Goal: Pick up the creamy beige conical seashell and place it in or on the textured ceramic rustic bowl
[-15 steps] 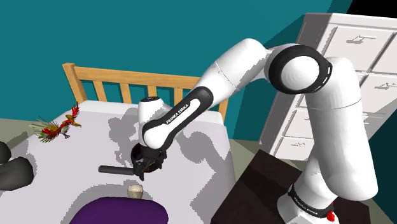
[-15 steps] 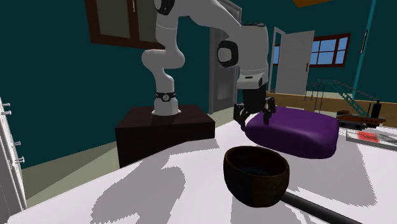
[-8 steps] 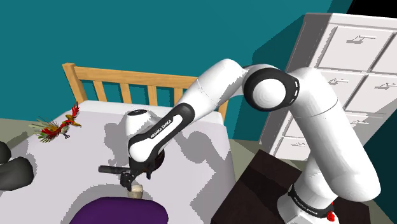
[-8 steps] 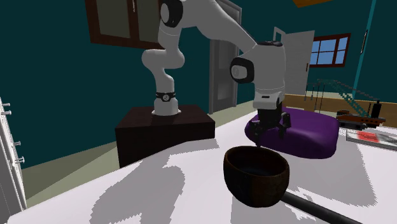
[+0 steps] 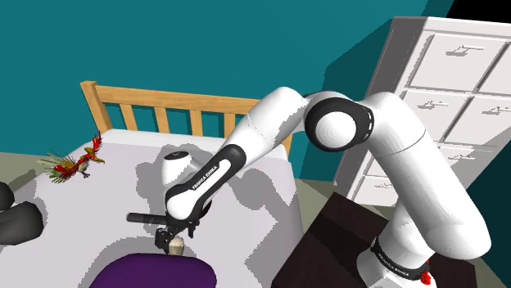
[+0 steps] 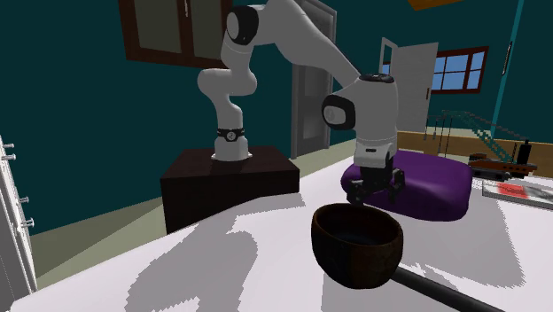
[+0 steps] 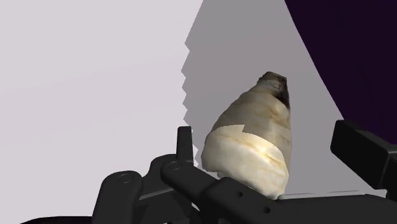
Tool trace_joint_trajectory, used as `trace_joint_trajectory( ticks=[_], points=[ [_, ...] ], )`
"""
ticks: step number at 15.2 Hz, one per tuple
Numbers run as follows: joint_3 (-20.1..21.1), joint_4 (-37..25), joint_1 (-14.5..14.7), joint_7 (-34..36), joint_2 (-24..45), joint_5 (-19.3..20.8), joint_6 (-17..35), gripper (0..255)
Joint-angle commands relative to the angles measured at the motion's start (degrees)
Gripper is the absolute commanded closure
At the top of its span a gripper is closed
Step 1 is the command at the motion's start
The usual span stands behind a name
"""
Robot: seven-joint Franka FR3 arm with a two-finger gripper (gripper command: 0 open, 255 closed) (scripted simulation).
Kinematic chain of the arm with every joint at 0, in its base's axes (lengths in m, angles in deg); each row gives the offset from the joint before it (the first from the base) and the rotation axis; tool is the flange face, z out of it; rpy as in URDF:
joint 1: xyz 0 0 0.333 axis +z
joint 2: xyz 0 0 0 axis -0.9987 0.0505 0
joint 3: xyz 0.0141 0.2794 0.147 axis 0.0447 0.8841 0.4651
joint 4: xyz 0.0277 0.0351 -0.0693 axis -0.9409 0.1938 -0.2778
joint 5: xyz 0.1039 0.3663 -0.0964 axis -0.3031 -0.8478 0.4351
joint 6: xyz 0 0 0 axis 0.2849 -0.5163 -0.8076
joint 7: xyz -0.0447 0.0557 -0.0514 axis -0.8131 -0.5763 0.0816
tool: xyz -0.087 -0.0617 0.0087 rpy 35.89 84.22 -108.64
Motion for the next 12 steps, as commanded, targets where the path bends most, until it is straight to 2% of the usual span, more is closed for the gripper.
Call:
trace_joint_trajectory(
  ticks=[1,5,6,12],
  points=[
    [0.0,-0.1,0.0,0.0,0.2,0.0,0.1,0],
    [0.0,-0.1,0.0,0.0,0.2,0.0,0.1,0],
    [0.0,-0.1,0.0,0.0,0.2,0.0,0.1,255],
    [0.0,-0.1,0.1,0.0,0.2,0.0,0.2,255]
  ],
)
